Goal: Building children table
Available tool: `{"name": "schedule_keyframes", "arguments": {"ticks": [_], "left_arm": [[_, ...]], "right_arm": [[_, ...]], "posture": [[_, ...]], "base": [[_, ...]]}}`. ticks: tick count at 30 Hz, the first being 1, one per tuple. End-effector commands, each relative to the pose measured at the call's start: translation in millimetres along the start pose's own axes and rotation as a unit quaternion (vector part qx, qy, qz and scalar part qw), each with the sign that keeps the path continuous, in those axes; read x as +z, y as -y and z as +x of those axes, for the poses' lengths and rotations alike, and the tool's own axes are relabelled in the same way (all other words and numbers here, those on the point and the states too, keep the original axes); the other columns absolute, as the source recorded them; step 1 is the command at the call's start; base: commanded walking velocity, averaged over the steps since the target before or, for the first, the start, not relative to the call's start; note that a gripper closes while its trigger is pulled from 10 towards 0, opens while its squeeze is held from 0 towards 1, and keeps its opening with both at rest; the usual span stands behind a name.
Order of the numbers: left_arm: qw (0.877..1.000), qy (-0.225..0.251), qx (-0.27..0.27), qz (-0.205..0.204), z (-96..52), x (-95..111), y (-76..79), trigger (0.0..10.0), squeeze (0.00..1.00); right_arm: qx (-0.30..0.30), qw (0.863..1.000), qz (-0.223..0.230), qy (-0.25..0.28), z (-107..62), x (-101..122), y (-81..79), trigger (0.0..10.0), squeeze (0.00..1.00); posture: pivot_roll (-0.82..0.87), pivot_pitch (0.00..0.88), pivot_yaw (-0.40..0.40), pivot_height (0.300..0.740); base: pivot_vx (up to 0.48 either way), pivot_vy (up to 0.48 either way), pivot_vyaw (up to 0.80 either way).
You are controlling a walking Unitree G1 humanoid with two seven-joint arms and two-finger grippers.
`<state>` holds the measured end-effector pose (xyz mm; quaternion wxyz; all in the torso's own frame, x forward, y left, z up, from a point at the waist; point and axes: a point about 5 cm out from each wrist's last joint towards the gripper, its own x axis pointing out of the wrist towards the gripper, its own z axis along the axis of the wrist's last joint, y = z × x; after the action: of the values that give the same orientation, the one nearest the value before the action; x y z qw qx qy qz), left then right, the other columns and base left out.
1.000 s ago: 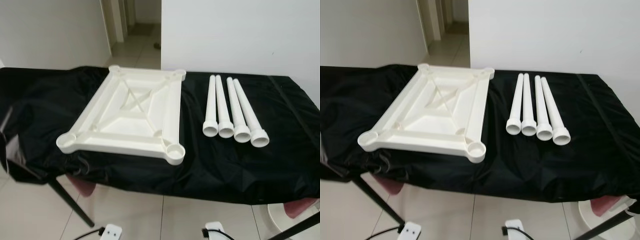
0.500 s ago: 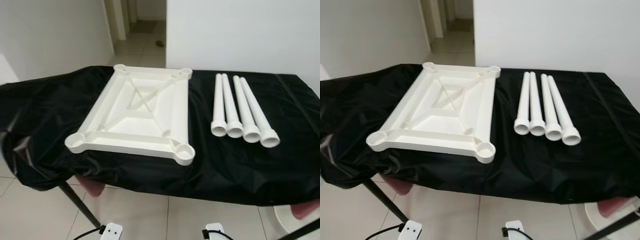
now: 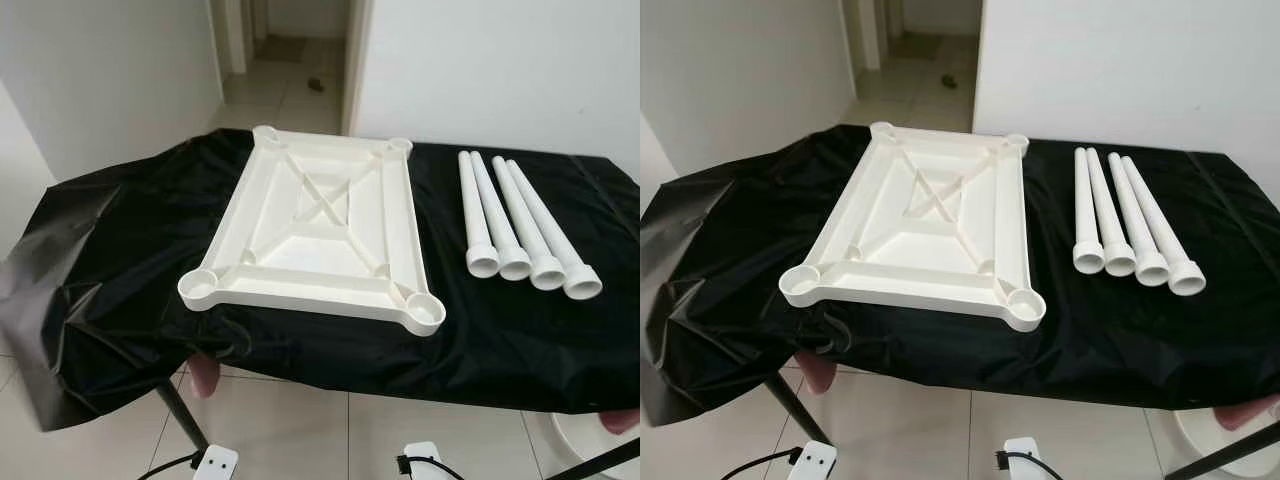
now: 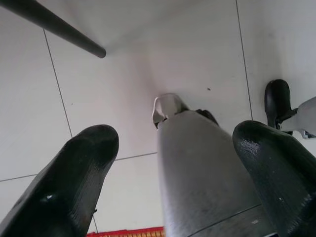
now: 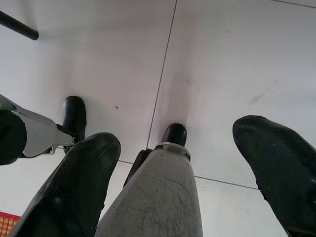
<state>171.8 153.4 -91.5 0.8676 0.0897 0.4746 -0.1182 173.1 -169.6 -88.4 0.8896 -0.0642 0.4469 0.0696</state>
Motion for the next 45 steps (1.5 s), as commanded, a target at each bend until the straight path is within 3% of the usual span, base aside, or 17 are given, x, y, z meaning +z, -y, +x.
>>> {"name": "schedule_keyframes", "arguments": {"ticks": [1,15,16,17,18,19,22,23,24,25,26,27,42,45], "left_arm": [[1.000,-0.020,-0.007,0.003,-0.8,-9.0,4.8,10.0,0.00],[1.000,-0.030,-0.001,-0.002,-2.7,-16.0,-0.4,10.0,0.00],[1.000,-0.029,0.000,-0.004,-2.7,-16.0,-0.3,10.0,0.00],[1.000,-0.029,0.000,-0.006,-2.7,-15.9,-0.2,10.0,0.09],[1.000,-0.029,0.000,-0.006,-2.7,-15.9,-0.2,10.0,0.09],[1.000,-0.028,0.000,-0.007,-2.6,-15.4,-0.1,10.0,1.00],[1.000,-0.028,0.000,-0.007,-2.4,-14.2,-0.7,10.0,1.00],[1.000,-0.028,0.000,-0.007,-2.3,-13.8,-1.0,10.0,1.00],[1.000,-0.028,0.000,-0.007,-2.3,-13.8,-1.0,10.0,1.00],[1.000,-0.028,0.000,-0.006,-2.3,-13.6,-1.3,10.0,1.00],[1.000,-0.029,0.001,-0.006,-2.2,-13.5,-1.5,10.0,0.89],[1.000,-0.029,0.001,-0.005,-2.3,-13.7,-1.6,10.0,0.00],[1.000,-0.024,0.003,-0.003,-2.3,-13.1,-1.7,10.0,0.00],[1.000,-0.016,0.004,0.019,-2.5,-11.3,-3.9,10.0,0.00]], "right_arm": [[-0.001,1.000,0.002,-0.010,-1.0,-4.6,1.5,10.0,0.00],[-0.001,1.000,0.003,-0.013,-1.8,-7.6,1.7,10.0,0.00],[-0.001,1.000,0.003,-0.013,-1.8,-7.7,1.4,10.0,0.21],[0.000,1.000,0.006,-0.013,-1.8,-7.7,0.8,10.0,1.00],[0.000,1.000,0.006,-0.013,-1.8,-7.7,0.8,10.0,1.00],[0.001,1.000,0.008,-0.013,-1.6,-7.4,0.3,10.0,1.00],[0.000,1.000,0.007,-0.015,-1.4,-7.1,0.2,10.0,1.00],[0.000,1.000,0.007,-0.016,-1.3,-7.0,0.1,10.0,0.57],[0.000,1.000,0.007,-0.016,-1.3,-7.0,0.1,10.0,0.57],[0.000,1.000,0.006,-0.016,-1.2,-6.9,0.1,10.0,0.00],[0.000,1.000,0.006,-0.016,-1.2,-6.8,0.1,10.0,0.00],[0.000,1.000,0.007,-0.017,-1.2,-6.9,0.2,10.0,0.00],[0.001,1.000,0.000,-0.022,-1.6,-9.4,-1.5,10.0,0.00],[0.006,1.000,-0.018,-0.018,-1.4,-7.9,-1.2,10.0,0.00]], "posture": [[0.03,0.000,0.011,0.740],[0.03,0.000,0.012,0.740],[0.03,0.000,0.012,0.740],[0.03,0.000,0.012,0.740],[0.03,0.000,0.012,0.740],[0.03,0.000,0.010,0.740],[0.03,0.000,0.010,0.740],[0.03,0.000,0.010,0.740],[0.03,0.000,0.010,0.740],[0.03,0.000,0.010,0.740],[0.03,0.000,0.010,0.740],[0.03,0.000,0.010,0.740],[0.04,0.000,0.006,0.740],[0.04,0.000,0.008,0.740]], "base": [[0.000,0.000,0.00],[0.000,0.000,0.00],[0.000,0.000,0.00],[0.000,0.000,0.00],[0.000,0.000,0.00],[0.000,0.000,0.00],[0.000,0.000,0.00],[0.000,0.000,0.00],[0.000,0.000,0.00],[0.000,0.000,0.00],[0.000,0.000,0.00],[0.000,0.000,0.00],[0.000,0.000,0.00],[0.000,0.000,0.00]]}}
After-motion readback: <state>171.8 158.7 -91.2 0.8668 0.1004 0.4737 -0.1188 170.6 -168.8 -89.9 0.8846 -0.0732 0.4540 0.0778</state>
